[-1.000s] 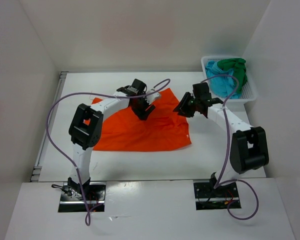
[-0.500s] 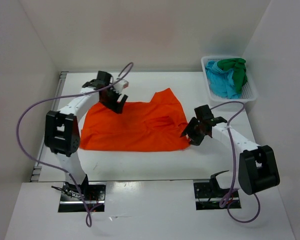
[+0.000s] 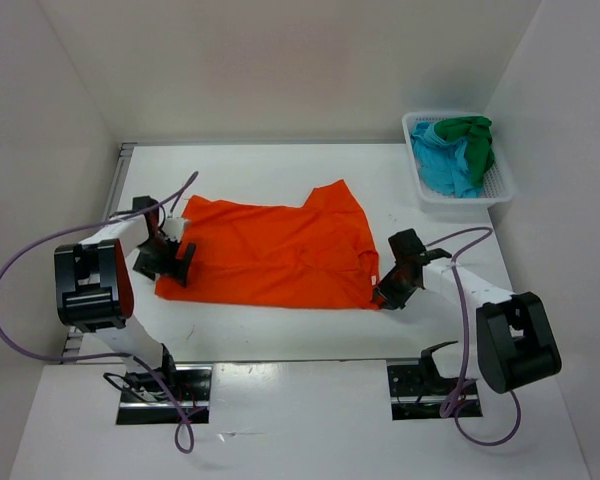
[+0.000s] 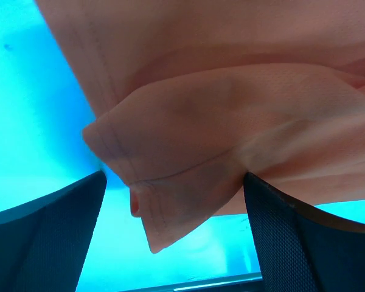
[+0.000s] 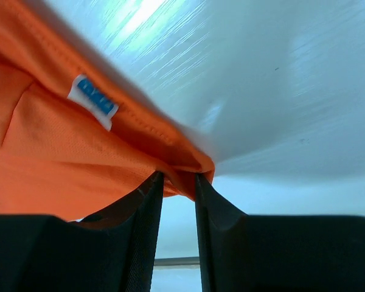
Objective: Fold and stack the t-shirts
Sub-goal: Fold the flattened tshirt in 1/3 of the way, then grap the side of the flattened tshirt furthest away from the robot with both arms
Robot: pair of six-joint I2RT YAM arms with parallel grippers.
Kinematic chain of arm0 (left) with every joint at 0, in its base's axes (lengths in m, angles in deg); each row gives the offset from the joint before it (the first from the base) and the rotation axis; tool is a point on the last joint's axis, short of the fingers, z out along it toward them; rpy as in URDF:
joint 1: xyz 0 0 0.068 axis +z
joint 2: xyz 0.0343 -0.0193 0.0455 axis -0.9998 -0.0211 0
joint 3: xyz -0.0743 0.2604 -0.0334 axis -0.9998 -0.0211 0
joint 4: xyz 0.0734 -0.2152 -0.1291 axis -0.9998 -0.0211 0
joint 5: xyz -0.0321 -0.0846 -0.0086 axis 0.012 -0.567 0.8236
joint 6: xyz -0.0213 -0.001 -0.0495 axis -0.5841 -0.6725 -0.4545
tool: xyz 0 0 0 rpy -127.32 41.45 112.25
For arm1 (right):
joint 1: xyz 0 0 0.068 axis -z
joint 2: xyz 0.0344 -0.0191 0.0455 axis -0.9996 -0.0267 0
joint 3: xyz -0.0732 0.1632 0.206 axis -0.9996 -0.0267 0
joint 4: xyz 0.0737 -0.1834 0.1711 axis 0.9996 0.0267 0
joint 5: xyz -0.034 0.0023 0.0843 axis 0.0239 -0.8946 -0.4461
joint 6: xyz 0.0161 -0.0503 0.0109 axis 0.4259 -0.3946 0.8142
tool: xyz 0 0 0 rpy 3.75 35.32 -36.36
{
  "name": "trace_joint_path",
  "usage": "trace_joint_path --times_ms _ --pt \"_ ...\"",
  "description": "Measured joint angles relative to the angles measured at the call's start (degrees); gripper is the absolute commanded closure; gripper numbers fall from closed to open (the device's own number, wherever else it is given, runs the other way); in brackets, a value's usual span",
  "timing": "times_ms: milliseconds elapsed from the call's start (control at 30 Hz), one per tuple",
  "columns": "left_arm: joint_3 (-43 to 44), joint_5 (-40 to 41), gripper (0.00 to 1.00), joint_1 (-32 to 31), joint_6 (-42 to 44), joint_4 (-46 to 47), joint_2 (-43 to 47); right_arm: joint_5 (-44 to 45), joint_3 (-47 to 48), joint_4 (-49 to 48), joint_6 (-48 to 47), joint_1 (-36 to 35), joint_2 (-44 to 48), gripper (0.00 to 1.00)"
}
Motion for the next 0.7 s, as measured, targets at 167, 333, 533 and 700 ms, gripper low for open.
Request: trace_joint_path --times_ms 167,333,533,700 --pt "-1.68 3.02 0.00 1.46 0.83 0.44 3.13 0.85 0.61 1.03 0.20 1.95 0.68 0.44" --pt "1.86 0.31 0.00 4.15 3.43 -4.11 6.91 1.11 7.08 4.61 -1.55 2.62 5.84 0.36" --pt "20.90 -8.72 0.00 4.20 2.54 -3.23 3.23 2.51 32.35 3.48 -11.08 2.62 -4.35 0.29" --pt "36.63 -11.52 0.00 3.48 -1.86 1.29 -12.66 3.52 57.79 -0.37 -20.26 2.58 -32.13 0.28"
